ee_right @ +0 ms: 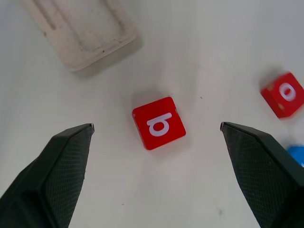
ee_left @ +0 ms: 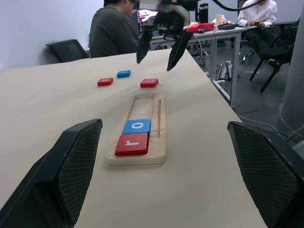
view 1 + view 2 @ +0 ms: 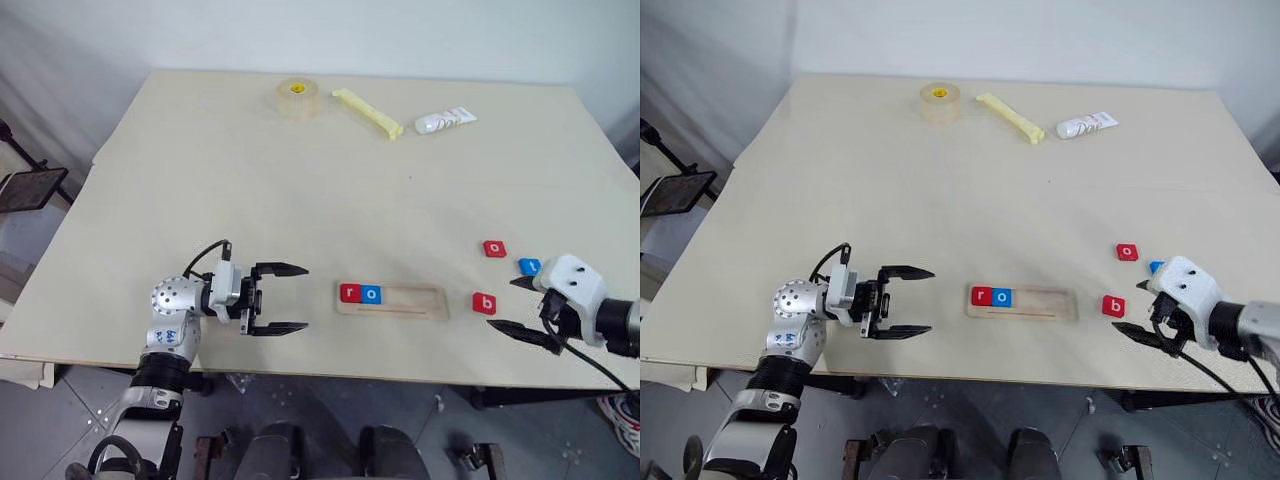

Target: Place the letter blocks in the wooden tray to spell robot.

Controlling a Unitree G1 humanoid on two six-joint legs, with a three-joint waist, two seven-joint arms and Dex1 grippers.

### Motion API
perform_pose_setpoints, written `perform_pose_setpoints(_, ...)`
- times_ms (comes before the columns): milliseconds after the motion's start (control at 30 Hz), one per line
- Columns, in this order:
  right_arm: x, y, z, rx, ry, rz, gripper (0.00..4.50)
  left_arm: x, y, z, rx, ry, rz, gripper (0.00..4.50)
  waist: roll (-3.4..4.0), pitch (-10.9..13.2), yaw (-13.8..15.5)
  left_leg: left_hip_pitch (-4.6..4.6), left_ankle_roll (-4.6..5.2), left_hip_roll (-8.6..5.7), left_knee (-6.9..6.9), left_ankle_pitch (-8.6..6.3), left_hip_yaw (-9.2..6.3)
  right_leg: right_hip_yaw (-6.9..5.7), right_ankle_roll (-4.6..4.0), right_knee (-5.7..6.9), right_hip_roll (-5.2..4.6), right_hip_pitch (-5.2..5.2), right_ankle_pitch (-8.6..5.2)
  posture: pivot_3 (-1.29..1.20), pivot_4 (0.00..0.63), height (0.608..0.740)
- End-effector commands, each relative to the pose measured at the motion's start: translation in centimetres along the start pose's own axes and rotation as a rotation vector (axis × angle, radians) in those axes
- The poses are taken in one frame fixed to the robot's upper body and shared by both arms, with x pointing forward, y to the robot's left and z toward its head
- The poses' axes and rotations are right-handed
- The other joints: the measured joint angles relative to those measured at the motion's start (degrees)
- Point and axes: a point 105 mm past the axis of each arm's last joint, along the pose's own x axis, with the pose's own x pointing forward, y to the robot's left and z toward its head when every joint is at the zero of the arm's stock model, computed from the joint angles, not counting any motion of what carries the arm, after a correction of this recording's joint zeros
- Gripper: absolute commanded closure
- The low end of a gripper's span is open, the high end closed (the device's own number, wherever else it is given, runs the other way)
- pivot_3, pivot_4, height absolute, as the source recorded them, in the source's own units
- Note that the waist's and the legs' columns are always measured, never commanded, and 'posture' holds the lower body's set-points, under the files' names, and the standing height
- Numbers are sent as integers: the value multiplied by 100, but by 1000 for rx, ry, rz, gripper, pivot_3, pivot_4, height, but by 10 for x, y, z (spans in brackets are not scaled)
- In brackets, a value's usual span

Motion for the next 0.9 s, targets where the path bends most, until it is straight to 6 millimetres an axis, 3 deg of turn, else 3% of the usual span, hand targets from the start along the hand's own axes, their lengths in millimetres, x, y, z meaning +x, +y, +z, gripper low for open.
perform_pose_setpoints(33,9,-7,-6,-48,44,88,30,0,-4,5,31,-7,14,0,-1,1,-11,0,0,1,2,0,-1,-4,0,2,0,1,0,0,150,740)
perform_pose_setpoints(233,25,-9,-10,-72,76,171,30,-4,-13,8,30,3,47,0,-1,1,9,-7,0,0,3,0,-7,-8,1,-1,-3,-1,0,0,150,740)
perform_pose_setpoints(533,29,-13,-5,-70,77,163,2879,-6,-16,9,24,14,71,0,-1,0,-3,-5,-1,2,10,0,-7,-8,1,-2,-2,3,0,0,150,740)
perform_pose_setpoints(567,27,-16,-1,-72,70,142,3043,-5,-15,8,24,13,71,0,-1,0,-2,-5,-1,2,10,0,-7,-8,1,-2,-2,3,1,0,150,740)
perform_pose_setpoints(833,14,-19,41,-95,34,115,3037,-4,-9,6,24,13,66,0,1,1,-2,-7,-2,3,9,0,-5,-7,1,-1,-2,-2,0,0,150,740)
perform_pose_setpoints(900,15,-10,60,-124,57,151,3037,-3,-6,5,27,12,61,0,2,1,-3,-8,-2,3,9,0,-6,-7,1,-2,-2,-2,0,0,150,740)
